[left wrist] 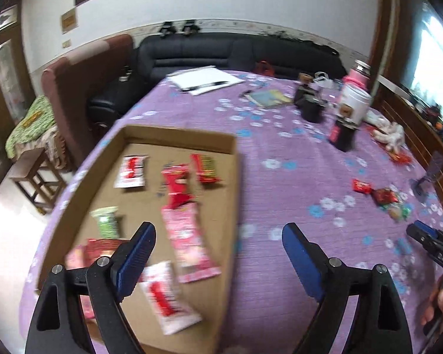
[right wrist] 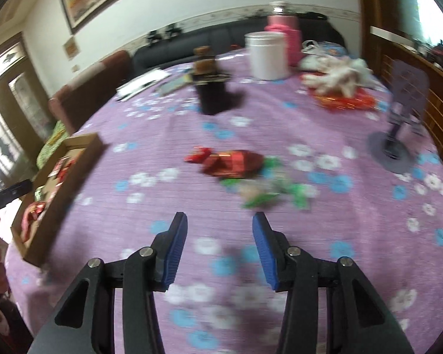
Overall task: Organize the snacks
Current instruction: 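Withdraw both grippers from the tray toward the snack pile, then grasp the small red candy with the left gripper while the right grasps the green-wrapped candy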
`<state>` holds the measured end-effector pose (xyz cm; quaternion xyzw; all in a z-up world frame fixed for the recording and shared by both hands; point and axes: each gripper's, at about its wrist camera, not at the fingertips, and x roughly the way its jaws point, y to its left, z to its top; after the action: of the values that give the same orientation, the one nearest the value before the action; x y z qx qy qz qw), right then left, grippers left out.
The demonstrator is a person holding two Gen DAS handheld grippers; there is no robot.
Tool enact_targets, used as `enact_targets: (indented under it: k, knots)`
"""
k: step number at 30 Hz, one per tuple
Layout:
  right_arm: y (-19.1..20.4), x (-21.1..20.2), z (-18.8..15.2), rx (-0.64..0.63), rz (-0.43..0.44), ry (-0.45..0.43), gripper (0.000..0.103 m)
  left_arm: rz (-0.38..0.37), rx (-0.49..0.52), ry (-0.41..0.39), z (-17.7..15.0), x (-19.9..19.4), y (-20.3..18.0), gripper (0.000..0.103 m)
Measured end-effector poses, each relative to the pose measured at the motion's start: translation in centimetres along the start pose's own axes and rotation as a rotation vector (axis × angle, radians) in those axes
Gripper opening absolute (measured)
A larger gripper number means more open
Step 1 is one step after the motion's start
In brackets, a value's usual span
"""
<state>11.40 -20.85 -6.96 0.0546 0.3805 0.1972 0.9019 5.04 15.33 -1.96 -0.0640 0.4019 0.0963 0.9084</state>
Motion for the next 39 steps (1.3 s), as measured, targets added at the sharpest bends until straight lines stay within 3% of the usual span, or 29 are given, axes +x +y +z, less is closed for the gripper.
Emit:
enact_targets:
  k: [11, 20, 24, 31, 39]
  knots:
    - [-5.1, 2.1, 2.0, -0.067, -0.117, 0.011, 0.045, -0.114, 0.11, 0.087, -0.9, 3.4, -8.3, 0.09]
    - [-4.3, 5.9, 3.7, -0.185, -0.073, 0.091, 0.041, -0.157, 0.15, 0.117, 0.1, 5.4, -12.0, 0.09]
    - [-4.2, 6.5, 3.9, -0.185, -0.059, 0.093, 0.019, -0.174, 0.196, 0.118, 1.2, 6.5, -14.1, 0.09]
    - [-6.3, 4.4, 3.4, -0.066, 0.013, 0.058, 0.019, -0.251, 0.363, 0.12, 3.3, 9.4, -18.1, 0.09]
    - [-7.6, 0.5, 2.6, 0.023, 0.083, 0.005, 0.019, -0.273, 0.562, 0.137, 4.4, 13.4, -22.3, 0.09]
